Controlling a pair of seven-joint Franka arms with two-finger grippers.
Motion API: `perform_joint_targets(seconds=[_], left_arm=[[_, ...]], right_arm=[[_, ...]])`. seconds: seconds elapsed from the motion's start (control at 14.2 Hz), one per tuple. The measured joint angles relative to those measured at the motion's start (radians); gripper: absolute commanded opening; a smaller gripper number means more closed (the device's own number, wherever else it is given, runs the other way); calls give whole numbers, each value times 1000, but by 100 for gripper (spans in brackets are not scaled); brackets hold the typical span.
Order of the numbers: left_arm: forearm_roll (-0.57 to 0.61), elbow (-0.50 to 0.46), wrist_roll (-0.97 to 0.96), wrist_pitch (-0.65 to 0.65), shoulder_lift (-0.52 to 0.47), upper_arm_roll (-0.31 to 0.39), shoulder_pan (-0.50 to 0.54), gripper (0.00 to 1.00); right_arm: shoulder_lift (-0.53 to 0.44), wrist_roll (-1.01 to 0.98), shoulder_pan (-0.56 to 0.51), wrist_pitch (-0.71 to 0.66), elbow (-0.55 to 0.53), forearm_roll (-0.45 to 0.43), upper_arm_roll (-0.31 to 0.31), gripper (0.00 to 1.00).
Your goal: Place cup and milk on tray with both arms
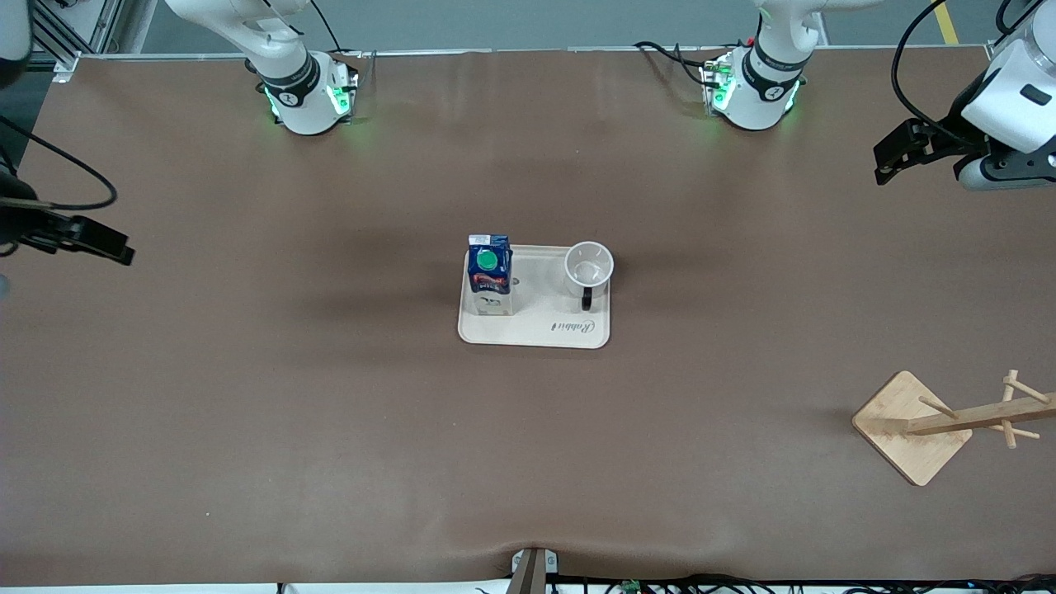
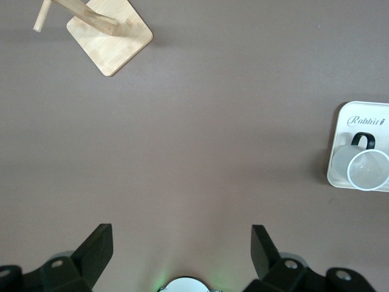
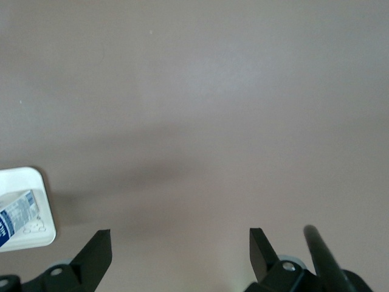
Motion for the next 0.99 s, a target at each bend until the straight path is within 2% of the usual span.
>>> perform_joint_targets(seconds=[0.21,0.28,0.42,0.71,0.99], left_arm=[[0,-1,0,-1,-7,0,0,100],[0,-3,0,-3,-12,0,0,100],[0,-6,0,-5,-21,0,0,100],[0,7,0,-4,-25,0,1,100],[0,16,0,-4,-25,0,1,100]], right_arm=[[-158,-79,-35,182,-276,0,0,100],[-199,-106,-46,186,-344,0,0,100],[-243,-123,-51,125,-403,0,1,100],[-247,-124,-58,124,-395,1,4,100],[-213,-134,-73,126,-264,2,3,100]])
